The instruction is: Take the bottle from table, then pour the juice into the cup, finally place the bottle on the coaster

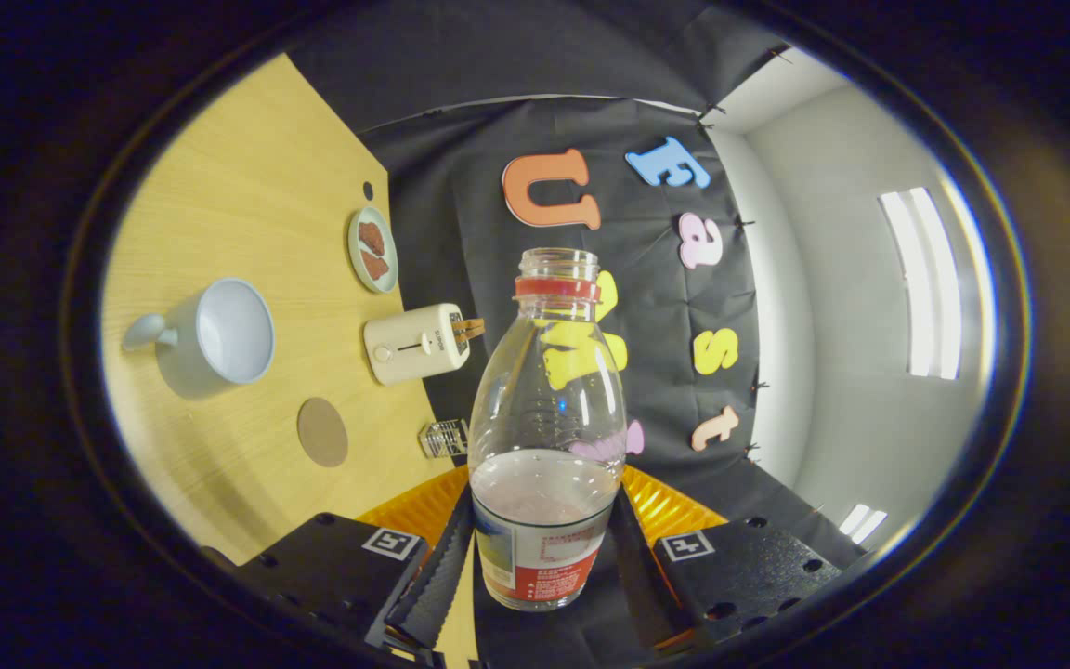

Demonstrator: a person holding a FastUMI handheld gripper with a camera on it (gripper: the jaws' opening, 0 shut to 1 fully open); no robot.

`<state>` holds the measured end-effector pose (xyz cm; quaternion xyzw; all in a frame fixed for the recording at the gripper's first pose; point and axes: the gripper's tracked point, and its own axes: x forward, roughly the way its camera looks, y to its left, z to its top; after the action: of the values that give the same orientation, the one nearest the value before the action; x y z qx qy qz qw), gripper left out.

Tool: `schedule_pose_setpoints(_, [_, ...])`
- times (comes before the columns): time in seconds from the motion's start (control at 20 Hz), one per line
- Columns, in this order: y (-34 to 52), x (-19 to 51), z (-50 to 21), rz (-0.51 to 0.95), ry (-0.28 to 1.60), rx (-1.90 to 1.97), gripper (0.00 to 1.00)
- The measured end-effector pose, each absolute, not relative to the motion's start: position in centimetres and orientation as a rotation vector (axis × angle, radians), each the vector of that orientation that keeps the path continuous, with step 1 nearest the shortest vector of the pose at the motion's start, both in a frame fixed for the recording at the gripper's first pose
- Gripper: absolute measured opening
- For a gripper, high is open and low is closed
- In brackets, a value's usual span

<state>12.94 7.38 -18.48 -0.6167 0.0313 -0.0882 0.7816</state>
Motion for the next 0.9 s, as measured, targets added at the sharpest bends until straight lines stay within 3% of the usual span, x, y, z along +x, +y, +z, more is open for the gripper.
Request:
schedule_pose_setpoints(0.55, [7.3, 15.9, -17.8, -0.025, 0.048, -0.536, 0.79])
schedule_pose_setpoints(0.9, [5.9, 19.6, -18.2, 0.003, 0.072, -0.277, 0.8])
